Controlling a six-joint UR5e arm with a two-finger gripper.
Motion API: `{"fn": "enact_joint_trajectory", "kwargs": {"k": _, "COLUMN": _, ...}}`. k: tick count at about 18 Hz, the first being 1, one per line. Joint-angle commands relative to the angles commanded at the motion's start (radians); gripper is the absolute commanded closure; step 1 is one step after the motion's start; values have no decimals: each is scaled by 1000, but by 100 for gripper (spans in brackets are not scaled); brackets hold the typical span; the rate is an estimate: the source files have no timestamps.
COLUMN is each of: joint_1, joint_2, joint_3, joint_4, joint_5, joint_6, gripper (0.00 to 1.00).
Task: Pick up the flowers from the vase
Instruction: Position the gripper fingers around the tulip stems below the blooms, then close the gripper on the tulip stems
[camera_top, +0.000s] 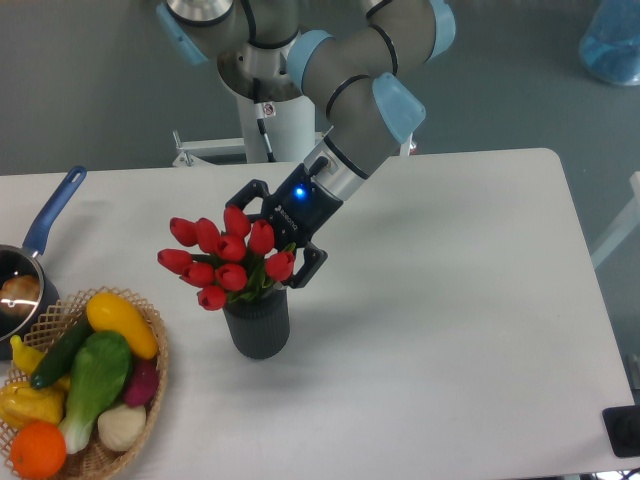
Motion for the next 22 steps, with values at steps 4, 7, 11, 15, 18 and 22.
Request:
{"fn": "enact_joint_trajectory", "kwargs": {"k": 4, "joint_1": 0, "joint_2": 0, "joint_3": 0, "joint_4": 0, "joint_5": 0, "joint_6": 0, "gripper": 18}}
{"fn": "enact_joint_trajectory", "kwargs": {"k": 7, "joint_1": 3, "joint_2": 0, "joint_3": 0, "joint_4": 0, "joint_5": 0, "joint_6": 0, "gripper": 27}}
{"fn": "enact_joint_trajectory", "kwargs": {"k": 11, "joint_1": 6, "joint_2": 0, "joint_3": 2, "joint_4": 0, "joint_5": 0, "joint_6": -2, "gripper": 37}}
{"fn": "enact_joint_trajectory", "kwargs": {"k": 15, "joint_1": 6, "joint_2": 0, "joint_3": 0, "joint_4": 0, "joint_5": 2, "joint_6": -2, "gripper": 49}}
{"fn": "enact_joint_trajectory", "kwargs": {"k": 18, "joint_1": 6, "joint_2": 0, "joint_3": 0, "joint_4": 0, "joint_5": 2, "joint_6": -3, "gripper": 63}}
{"fn": "enact_joint_trajectory", "kwargs": {"k": 22, "joint_1": 9, "joint_2": 0, "joint_3": 3, "joint_4": 0, "joint_5": 0, "joint_6": -3, "gripper": 63}}
